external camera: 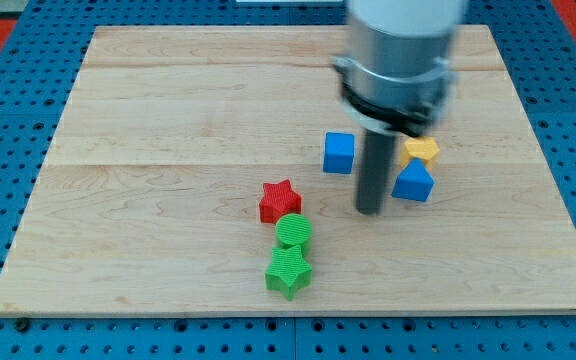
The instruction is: Push the red circle above the cube
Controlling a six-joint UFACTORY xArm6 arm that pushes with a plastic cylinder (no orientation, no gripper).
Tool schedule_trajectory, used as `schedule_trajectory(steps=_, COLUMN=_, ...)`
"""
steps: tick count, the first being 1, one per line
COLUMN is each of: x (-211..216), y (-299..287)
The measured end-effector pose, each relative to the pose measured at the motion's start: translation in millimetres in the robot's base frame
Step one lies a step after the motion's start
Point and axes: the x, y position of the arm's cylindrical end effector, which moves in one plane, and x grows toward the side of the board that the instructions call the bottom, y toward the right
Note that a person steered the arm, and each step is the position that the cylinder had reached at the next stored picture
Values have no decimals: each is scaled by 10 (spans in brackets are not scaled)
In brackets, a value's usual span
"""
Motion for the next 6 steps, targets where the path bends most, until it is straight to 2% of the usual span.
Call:
schedule_trajectory(steps=1, x=227, y=741)
schedule_trajectory(steps=2, x=-589, y=1179)
schedule_trajectory(steps=3, x=-1429, y=1125)
schedule_trajectory(steps=4, x=-1582, y=878)
schedule_trajectory(steps=5, x=-1791, y=1125)
schedule_trajectory(steps=6, x=-1781, y=257)
